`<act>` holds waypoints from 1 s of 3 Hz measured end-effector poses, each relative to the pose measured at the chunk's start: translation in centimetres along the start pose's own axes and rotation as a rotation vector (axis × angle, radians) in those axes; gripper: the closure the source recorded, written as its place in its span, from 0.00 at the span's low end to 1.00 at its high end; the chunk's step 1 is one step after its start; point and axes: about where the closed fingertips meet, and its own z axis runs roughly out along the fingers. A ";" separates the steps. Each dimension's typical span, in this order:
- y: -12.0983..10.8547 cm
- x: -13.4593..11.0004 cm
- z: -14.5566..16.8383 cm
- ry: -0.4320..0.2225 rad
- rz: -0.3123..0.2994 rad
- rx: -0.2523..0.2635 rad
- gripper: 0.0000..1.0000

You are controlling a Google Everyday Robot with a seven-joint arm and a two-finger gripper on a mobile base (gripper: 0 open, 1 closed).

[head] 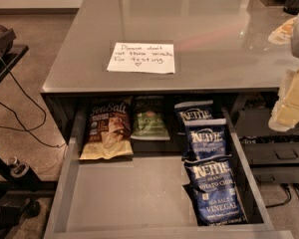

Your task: Pick green jalapeno chip bag from top drawer and place on counter

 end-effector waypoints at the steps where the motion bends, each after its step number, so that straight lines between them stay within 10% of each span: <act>1: 0.0 0.0 0.0 0.000 0.000 0.000 0.00; 3: 3.1 0.2 7.8 -0.211 0.109 -0.081 0.00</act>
Offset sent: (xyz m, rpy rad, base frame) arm -0.0086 0.0095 -0.0922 0.2889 0.0692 -0.0473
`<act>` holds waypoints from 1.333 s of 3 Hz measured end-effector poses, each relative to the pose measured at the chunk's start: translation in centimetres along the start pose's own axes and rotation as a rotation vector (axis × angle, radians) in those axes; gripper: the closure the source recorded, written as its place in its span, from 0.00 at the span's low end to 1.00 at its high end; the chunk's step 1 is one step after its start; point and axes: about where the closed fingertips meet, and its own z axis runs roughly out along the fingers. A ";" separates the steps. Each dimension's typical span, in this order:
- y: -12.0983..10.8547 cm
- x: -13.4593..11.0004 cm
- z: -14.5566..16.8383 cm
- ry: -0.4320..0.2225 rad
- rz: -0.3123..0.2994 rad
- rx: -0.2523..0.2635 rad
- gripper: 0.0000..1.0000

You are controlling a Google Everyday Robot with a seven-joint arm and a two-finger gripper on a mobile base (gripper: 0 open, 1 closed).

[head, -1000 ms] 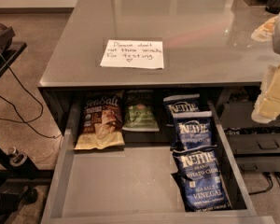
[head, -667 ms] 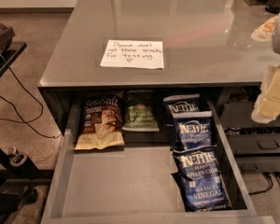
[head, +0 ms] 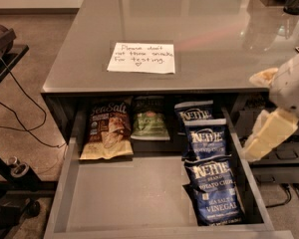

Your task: Pick green jalapeno chip bag from top drawer and place on counter

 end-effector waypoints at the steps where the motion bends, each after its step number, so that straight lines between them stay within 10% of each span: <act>1: 1.4 0.2 5.6 -0.138 0.081 -0.040 0.00; 3: 3.1 -3.7 16.1 -0.334 0.268 -0.127 0.00; 4: 3.1 -3.7 16.1 -0.334 0.268 -0.127 0.00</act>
Offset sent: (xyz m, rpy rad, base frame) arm 0.0229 0.0948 -0.1548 0.4354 0.0817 -0.2113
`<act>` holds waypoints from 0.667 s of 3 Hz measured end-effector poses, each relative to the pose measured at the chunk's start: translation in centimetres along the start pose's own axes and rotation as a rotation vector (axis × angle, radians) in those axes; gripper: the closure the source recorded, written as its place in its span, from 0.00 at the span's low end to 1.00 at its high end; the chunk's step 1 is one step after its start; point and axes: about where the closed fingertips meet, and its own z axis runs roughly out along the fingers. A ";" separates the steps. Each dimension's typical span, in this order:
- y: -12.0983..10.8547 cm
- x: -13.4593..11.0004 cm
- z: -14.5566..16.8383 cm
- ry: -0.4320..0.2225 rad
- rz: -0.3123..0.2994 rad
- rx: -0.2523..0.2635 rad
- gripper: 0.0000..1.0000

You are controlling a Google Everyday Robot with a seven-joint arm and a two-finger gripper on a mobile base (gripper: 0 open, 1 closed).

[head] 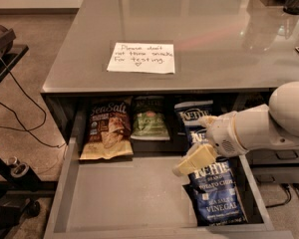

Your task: Pick green jalapeno chip bag from top drawer and place on counter

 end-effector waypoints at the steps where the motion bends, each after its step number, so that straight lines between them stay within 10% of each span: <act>1: -1.1 -0.6 2.1 -0.051 -0.045 0.026 0.00; 2: -2.9 -2.4 5.9 -0.135 -0.133 0.069 0.00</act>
Offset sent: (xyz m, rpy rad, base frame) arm 0.0934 0.0663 -0.0458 0.0898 -0.3529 0.0431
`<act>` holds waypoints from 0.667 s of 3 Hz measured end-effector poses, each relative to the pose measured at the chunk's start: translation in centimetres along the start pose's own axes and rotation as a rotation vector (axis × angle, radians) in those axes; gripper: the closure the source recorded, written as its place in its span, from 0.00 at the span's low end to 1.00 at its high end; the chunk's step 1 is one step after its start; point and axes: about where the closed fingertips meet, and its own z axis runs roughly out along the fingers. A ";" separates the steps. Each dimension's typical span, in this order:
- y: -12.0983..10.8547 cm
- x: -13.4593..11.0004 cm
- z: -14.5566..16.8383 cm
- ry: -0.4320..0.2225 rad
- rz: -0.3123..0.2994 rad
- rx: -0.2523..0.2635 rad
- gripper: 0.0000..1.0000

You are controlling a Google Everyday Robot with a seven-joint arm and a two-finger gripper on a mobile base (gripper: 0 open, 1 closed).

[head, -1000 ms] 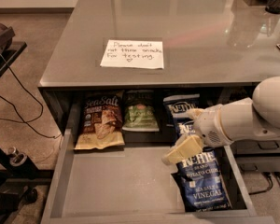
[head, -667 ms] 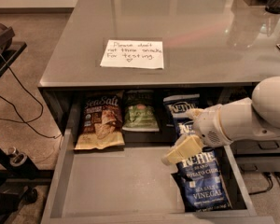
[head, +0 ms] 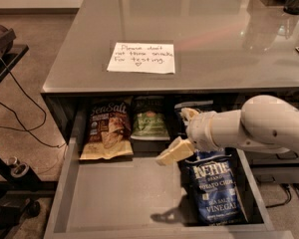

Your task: Pick green jalapeno chip bag from top drawer and place on counter

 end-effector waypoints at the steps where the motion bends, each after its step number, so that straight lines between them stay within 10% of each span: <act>1: -1.5 -1.6 3.6 -0.075 -0.066 0.042 0.00; 2: -3.4 -2.7 6.3 -0.114 -0.104 0.102 0.00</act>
Offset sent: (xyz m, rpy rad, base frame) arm 0.0986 0.0590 -0.0238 0.0418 -0.2781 -0.0516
